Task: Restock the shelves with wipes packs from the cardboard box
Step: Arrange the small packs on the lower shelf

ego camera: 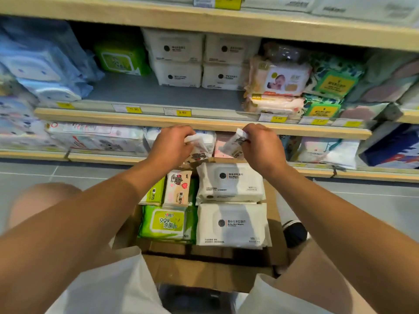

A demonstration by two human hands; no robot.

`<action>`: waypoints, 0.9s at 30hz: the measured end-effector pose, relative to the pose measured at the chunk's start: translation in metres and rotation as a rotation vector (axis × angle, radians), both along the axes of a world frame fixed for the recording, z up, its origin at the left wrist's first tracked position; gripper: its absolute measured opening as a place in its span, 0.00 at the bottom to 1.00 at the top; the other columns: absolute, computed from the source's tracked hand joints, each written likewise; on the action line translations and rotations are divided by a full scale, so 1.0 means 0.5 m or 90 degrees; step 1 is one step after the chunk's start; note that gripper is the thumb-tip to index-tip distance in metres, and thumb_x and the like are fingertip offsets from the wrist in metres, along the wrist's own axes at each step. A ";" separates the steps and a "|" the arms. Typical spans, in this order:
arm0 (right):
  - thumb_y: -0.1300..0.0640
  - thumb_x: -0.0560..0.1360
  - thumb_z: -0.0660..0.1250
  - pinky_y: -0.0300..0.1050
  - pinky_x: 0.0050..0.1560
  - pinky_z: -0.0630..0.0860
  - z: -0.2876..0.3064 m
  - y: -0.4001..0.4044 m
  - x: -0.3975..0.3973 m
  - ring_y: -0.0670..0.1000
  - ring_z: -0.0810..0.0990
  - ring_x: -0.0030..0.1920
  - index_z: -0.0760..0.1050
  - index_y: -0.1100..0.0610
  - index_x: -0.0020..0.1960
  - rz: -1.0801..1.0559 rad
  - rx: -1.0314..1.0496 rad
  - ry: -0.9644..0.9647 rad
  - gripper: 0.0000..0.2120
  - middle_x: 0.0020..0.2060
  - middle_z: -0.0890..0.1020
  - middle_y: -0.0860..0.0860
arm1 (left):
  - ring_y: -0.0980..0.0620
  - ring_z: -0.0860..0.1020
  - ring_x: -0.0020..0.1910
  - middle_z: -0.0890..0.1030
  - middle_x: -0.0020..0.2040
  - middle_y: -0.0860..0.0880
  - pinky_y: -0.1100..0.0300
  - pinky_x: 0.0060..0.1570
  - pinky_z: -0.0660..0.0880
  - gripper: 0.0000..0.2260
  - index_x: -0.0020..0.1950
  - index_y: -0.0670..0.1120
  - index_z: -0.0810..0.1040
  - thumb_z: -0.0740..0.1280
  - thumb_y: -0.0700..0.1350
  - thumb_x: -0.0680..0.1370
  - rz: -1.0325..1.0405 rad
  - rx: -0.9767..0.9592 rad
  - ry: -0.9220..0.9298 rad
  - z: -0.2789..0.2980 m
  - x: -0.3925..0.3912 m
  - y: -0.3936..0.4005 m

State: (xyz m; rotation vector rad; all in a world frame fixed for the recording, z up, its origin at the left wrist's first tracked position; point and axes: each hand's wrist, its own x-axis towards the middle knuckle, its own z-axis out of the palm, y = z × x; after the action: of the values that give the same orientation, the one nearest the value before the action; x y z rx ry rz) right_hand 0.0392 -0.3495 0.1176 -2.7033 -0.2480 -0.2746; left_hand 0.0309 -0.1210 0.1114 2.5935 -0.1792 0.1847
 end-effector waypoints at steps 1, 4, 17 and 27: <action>0.64 0.73 0.63 0.49 0.36 0.70 -0.001 -0.015 0.004 0.61 0.76 0.47 0.77 0.57 0.51 -0.007 -0.007 -0.001 0.08 0.46 0.80 0.56 | 0.48 0.78 0.47 0.82 0.47 0.50 0.57 0.45 0.73 0.07 0.51 0.48 0.82 0.70 0.41 0.74 -0.006 -0.002 -0.008 0.000 0.007 -0.013; 0.63 0.74 0.64 0.51 0.39 0.75 -0.007 -0.051 0.020 0.61 0.75 0.49 0.77 0.58 0.50 -0.033 -0.032 -0.008 0.07 0.46 0.80 0.56 | 0.48 0.77 0.47 0.82 0.47 0.49 0.59 0.44 0.70 0.07 0.51 0.47 0.81 0.70 0.40 0.73 -0.027 -0.017 -0.016 -0.009 0.032 -0.050; 0.62 0.74 0.65 0.46 0.39 0.67 -0.114 -0.236 0.123 0.62 0.77 0.50 0.77 0.58 0.53 -0.075 -0.130 0.048 0.09 0.49 0.80 0.58 | 0.49 0.77 0.49 0.81 0.51 0.49 0.56 0.46 0.73 0.09 0.54 0.48 0.80 0.71 0.41 0.74 -0.068 -0.072 0.037 -0.103 0.153 -0.192; 0.60 0.77 0.66 0.50 0.43 0.75 -0.283 -0.356 0.220 0.59 0.77 0.50 0.75 0.57 0.57 -0.122 -0.164 0.068 0.09 0.52 0.80 0.57 | 0.48 0.78 0.46 0.82 0.48 0.51 0.56 0.47 0.71 0.08 0.50 0.50 0.80 0.70 0.41 0.73 -0.092 -0.036 0.078 -0.214 0.219 -0.268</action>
State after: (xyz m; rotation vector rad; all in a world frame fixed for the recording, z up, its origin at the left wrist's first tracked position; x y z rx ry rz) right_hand 0.1494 -0.5277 -0.0240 -2.9912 0.0088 -0.1623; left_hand 0.1404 -0.2548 0.0045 2.5148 -0.3109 -0.0218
